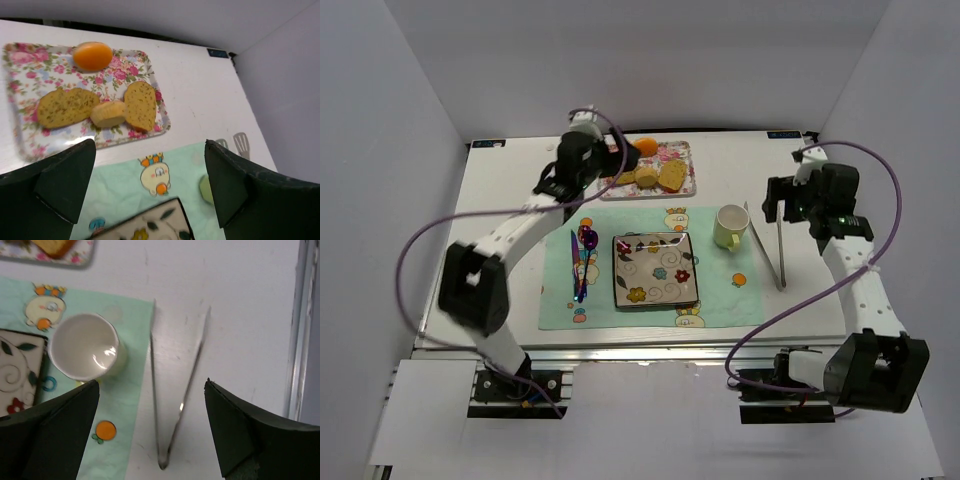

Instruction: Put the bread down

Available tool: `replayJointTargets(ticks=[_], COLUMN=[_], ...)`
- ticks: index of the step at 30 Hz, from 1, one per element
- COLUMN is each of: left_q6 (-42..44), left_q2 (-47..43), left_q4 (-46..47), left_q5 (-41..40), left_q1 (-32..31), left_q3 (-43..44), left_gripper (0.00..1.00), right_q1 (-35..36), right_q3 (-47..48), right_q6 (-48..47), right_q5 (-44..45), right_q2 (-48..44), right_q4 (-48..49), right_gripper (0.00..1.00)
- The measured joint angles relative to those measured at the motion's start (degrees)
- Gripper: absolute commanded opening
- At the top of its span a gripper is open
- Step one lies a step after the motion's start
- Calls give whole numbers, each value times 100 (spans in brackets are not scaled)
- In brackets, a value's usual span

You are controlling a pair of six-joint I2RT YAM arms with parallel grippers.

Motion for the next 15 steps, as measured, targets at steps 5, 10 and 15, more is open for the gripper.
replayJointTargets(ticks=[5,10,15], left_q6=[26,-109,-243], left_q2=[-2210,-3718,-4854], left_q4=[258,-68,-551], left_q5=[-256,-616,-1045], left_q1=[219,651,719], left_q3=[-2015,-3783,-4859], left_gripper=[91,20,96], right_q1=[-756,-1239,-1235], right_q3=[-820,-1478,-1663], right_q6=[-822,-1320,-1604], right_q5=[-286,-343,-610], right_q2=[-223,13,463], right_q4=[-157,-448,-444], right_gripper=[18,86,89])
